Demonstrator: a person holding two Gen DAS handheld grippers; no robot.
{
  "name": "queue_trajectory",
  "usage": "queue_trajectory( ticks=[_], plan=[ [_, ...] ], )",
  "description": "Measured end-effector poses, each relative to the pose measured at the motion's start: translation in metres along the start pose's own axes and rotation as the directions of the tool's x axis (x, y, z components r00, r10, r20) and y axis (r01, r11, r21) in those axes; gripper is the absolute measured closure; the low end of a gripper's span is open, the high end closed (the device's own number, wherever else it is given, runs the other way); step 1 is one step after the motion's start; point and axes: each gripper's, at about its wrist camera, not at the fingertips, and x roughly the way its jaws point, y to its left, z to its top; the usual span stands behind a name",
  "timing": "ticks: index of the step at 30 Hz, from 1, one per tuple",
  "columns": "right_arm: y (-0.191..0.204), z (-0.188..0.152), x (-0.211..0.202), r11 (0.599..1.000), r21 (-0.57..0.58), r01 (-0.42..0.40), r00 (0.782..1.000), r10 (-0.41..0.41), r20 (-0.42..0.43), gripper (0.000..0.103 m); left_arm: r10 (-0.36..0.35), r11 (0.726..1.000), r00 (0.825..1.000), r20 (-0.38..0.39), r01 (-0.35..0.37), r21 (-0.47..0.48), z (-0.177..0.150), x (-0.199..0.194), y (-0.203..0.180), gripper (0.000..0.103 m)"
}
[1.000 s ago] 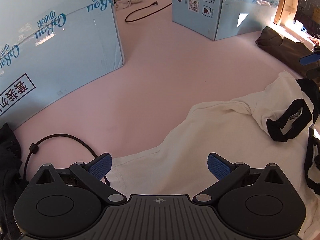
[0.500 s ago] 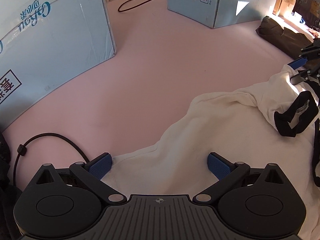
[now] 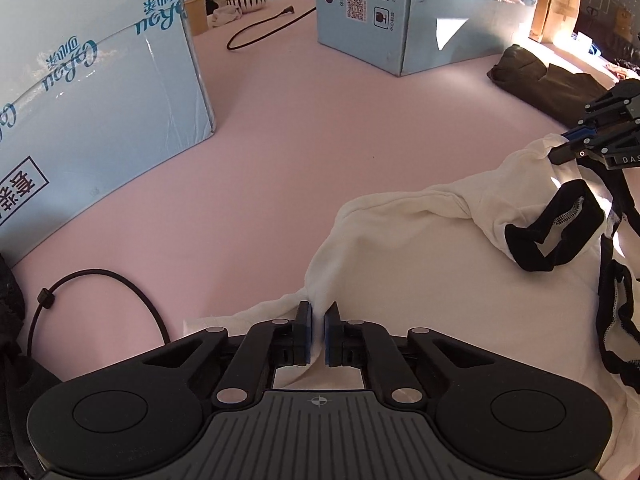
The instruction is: Fold clothes
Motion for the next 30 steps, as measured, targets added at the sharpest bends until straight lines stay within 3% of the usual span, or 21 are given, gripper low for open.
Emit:
queue_trajectory(
  ticks=[13,21,24,26,27,28,29,30],
  plan=[
    [-0.027,0.042,0.014,0.997,0.011,0.076,0.993,-0.077,0.092,0.091,0.068,0.998,0.995,0.073,-0.068,-0.004,0.047,0.019,0.021,0.100],
    [-0.057,0.076,0.054,0.996,0.033,0.085,0.993,-0.088,0.080,0.091,0.102,0.995,0.993,0.054,-0.101,-0.020,0.073,0.056,0.038,0.100],
    [-0.060,0.078,0.064,0.996,0.034,0.086,0.994,-0.088,0.061,0.090,0.118,0.993,0.991,0.066,-0.118,-0.001,0.073,0.059,0.036,0.095],
    [-0.060,0.076,0.067,0.996,0.032,0.084,0.994,-0.085,0.061,0.086,0.135,0.991,0.989,0.065,-0.135,-0.012,0.071,0.058,0.038,0.078],
    [-0.059,0.075,0.067,0.996,0.031,0.082,0.994,-0.084,0.067,0.080,0.151,0.989,0.986,0.064,-0.150,-0.018,0.070,0.056,0.039,0.050],
    [-0.058,0.074,0.066,0.996,0.033,0.087,0.993,-0.089,0.078,0.074,0.155,0.988,0.986,0.070,-0.154,-0.022,0.068,0.053,0.041,0.013],
    [-0.057,0.073,0.060,0.994,0.038,0.103,0.989,-0.107,0.103,0.057,0.158,0.987,0.985,0.075,-0.157,-0.026,0.066,0.050,0.043,0.005],
    [-0.056,0.072,0.054,0.992,0.045,0.122,0.983,-0.126,0.130,0.034,0.160,0.987,0.984,0.081,-0.158,-0.030,0.064,0.047,0.044,0.005]
  ],
)
